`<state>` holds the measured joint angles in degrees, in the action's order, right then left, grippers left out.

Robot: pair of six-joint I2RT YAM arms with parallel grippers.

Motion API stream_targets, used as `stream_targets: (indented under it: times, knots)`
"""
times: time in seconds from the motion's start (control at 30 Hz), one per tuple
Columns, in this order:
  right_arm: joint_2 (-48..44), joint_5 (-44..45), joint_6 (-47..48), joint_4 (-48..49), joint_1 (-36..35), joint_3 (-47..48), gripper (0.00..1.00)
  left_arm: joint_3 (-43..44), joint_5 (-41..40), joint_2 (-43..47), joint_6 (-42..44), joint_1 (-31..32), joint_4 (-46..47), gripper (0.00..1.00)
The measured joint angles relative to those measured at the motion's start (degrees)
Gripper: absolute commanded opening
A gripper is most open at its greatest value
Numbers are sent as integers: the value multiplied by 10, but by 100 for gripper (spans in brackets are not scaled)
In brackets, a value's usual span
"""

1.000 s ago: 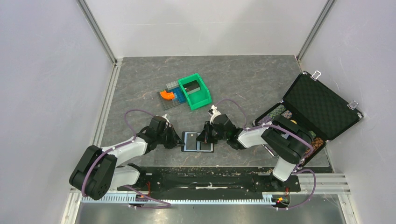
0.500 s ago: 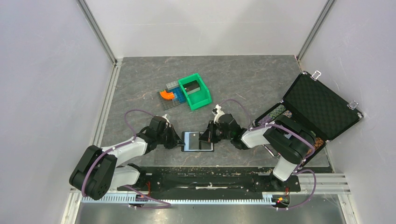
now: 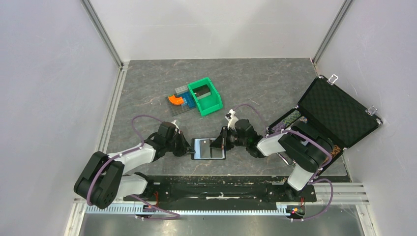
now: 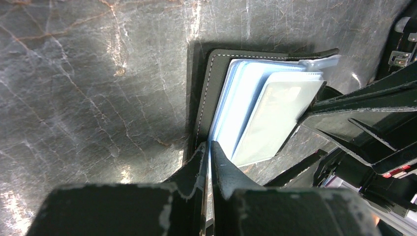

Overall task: Take the credit cards out of the card holder
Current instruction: Remove the credit card from the card holder.

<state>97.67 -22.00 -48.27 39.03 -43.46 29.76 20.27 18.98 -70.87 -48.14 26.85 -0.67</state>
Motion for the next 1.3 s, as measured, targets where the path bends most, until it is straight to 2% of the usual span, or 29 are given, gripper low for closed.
stream_targets:
  times: [0.4, 0.77, 1.03, 1.13, 1.3]
  knots:
    - [-7, -20, -4, 19, 10, -10, 0, 0, 0, -2, 0, 0, 0, 10]
    - [-52, -17, 20, -43, 30, -18, 0, 4, 2, -6, 0, 0, -1, 11]
    - [-104, -4, 64, -115, 44, -18, 0, 14, 6, -6, 0, 2, -14, 27]
    - [-124, -4, 81, -137, 50, -18, 0, 27, 6, -4, 1, 5, -38, 35]
    - [-146, -13, 112, -167, 64, -17, 0, 51, 7, 27, 2, 7, -82, 41]
